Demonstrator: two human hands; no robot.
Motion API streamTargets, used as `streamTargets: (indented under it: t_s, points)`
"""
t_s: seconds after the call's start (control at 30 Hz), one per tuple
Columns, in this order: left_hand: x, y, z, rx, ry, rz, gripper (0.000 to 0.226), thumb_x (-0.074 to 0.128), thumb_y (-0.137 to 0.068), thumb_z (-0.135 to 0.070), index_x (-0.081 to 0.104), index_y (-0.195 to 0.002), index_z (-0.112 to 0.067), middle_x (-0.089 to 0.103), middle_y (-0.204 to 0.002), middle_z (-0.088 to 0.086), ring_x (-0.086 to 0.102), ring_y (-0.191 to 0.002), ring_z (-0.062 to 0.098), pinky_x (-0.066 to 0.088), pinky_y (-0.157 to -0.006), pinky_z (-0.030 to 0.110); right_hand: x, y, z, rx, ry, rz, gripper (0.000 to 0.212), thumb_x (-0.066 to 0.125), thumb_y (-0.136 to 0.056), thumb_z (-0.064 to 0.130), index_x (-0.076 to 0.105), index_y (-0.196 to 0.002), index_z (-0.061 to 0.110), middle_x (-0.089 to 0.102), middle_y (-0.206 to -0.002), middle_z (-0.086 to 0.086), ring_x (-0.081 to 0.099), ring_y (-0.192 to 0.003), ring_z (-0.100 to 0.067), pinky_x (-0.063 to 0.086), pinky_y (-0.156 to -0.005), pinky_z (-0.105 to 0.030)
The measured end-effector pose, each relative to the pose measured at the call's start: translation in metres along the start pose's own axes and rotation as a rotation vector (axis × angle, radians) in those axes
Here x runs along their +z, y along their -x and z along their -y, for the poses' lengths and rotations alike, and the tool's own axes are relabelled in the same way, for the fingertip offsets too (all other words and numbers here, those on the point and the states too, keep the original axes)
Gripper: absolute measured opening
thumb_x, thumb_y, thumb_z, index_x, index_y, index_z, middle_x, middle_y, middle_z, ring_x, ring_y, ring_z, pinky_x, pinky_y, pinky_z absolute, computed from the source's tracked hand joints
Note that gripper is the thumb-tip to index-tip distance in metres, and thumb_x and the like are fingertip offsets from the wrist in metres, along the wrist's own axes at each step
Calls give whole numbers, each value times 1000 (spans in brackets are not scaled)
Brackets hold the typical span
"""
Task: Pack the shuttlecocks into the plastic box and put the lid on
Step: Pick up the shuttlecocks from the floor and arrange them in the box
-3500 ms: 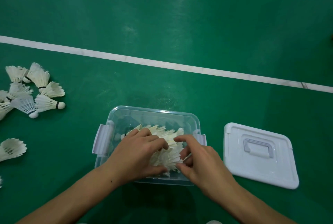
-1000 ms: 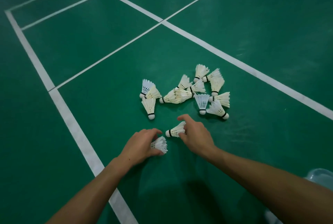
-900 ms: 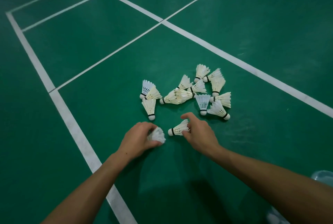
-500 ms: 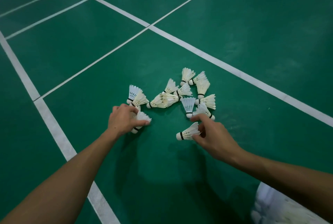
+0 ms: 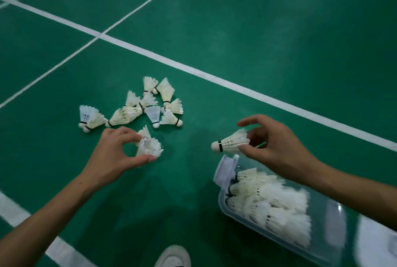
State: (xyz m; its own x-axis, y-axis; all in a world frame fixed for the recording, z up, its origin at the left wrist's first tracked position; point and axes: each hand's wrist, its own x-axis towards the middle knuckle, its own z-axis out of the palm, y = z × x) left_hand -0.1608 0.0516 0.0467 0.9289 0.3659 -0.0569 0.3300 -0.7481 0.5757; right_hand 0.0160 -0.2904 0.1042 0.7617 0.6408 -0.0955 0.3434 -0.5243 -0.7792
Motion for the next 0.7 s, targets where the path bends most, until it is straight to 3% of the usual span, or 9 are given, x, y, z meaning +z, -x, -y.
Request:
streamTargets:
  t_s: [0.1, 0.2, 0.3, 0.43, 0.53, 0.7]
  points:
    - [16, 2, -68, 151, 80, 56, 47, 84, -62, -67, 64, -100, -50, 59, -115, -26, 46, -115, 17, 37, -93, 33, -46, 44, -21, 87, 3, -96, 41, 82, -86, 15, 64, -119, 30, 75, -81, 4, 69, -71, -13, 58, -69, -28]
    - [30, 6, -116, 290, 102, 97, 45, 85, -60, -59, 64, -99, -50, 59, -113, -27, 48, -112, 14, 35, -96, 17, -74, 86, -47, 180, -31, -219, 41, 83, -84, 12, 65, -116, 31, 74, -78, -3, 68, -68, -11, 54, -69, -22]
    - [39, 11, -142, 343, 116, 103, 50, 85, -60, -59, 68, -105, -46, 61, -113, -25, 48, -114, 3, 29, -95, 2, -71, 113, -65, 256, -107, -281, 39, 85, -84, 13, 65, -112, 31, 75, -78, -2, 69, -69, -12, 58, -71, -28]
    - [52, 12, -151, 347, 138, 75, 46, 87, -62, -62, 69, -102, -48, 61, -113, -25, 48, -118, 4, 31, -97, 3, -38, 111, -76, 270, -90, -252, 36, 86, -84, 19, 60, -105, 32, 79, -81, 9, 74, -74, -6, 64, -74, -36]
    - [66, 9, -153, 364, 148, 64, 48, 80, -62, -74, 68, -102, -51, 60, -113, -27, 49, -118, 5, 31, -98, 5, -13, 92, -88, 235, -19, -280, 33, 85, -85, 22, 57, -101, 30, 78, -80, 7, 73, -74, -4, 63, -72, -34]
    - [82, 15, -153, 371, 135, 100, 54, 75, -62, -78, 69, -108, -50, 60, -114, -23, 49, -120, 9, 31, -99, 6, 29, 64, -106, 224, 88, -244, 34, 83, -87, 19, 51, -92, 30, 68, -80, 11, 66, -76, -2, 51, -65, -17]
